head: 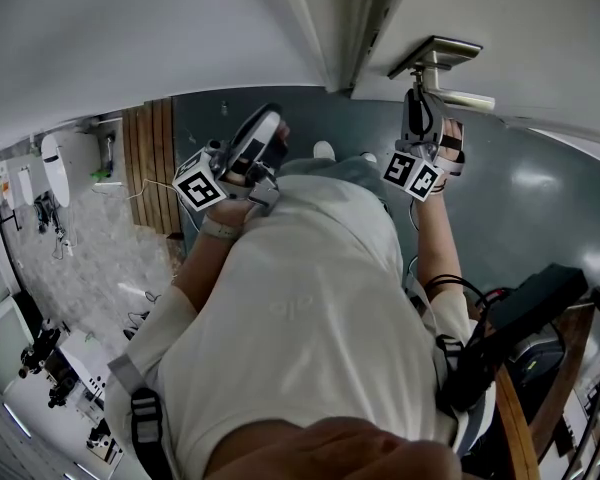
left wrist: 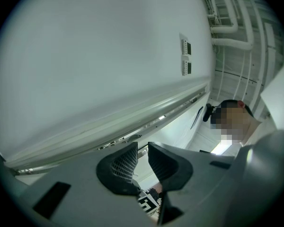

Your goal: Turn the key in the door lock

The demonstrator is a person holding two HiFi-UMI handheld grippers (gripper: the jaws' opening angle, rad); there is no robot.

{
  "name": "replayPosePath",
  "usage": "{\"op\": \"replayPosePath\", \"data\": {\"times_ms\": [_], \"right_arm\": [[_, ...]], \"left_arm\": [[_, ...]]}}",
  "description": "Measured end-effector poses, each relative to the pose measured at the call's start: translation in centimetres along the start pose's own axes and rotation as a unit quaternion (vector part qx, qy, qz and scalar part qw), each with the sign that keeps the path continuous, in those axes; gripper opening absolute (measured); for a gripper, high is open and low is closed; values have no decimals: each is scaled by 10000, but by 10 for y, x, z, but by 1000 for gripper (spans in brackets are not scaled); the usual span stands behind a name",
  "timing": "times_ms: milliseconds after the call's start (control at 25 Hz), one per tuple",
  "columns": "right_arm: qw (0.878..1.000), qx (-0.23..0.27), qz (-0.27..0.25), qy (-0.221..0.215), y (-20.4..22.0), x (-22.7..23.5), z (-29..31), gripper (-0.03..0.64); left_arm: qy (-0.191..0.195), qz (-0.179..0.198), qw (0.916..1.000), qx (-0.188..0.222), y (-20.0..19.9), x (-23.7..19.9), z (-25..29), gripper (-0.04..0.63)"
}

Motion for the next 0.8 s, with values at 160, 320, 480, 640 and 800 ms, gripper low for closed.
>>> {"op": "replayPosePath", "data": {"times_ms": [160, 320, 480, 640, 800], "right_arm": [[9977, 71, 669, -128, 0, 5, 0, 103], [9916, 145, 1272, -209, 4, 9, -1, 100], [9827, 212, 1812, -314, 5, 12, -1, 100], [9559, 371, 2865, -529, 9, 17, 0, 97], [9062, 471, 4135, -745, 21, 20, 0, 63]], "left_arm": [[-5, -3, 10000, 12, -1, 0, -1, 55], [-16, -3, 10000, 26, 0, 0, -2, 55], [-24, -24, 10000, 23, 0, 0, -2, 55], [-17, -52, 10000, 19, 1, 0, -2, 55], [-11, -62, 10000, 26, 1, -1, -2, 55]]}}
Point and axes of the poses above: the fingertips, and each gripper's own axes: z forward along the fingers, x to its right, y out of its underside, the point moved 10 cm from there along -z, backward along the fingers
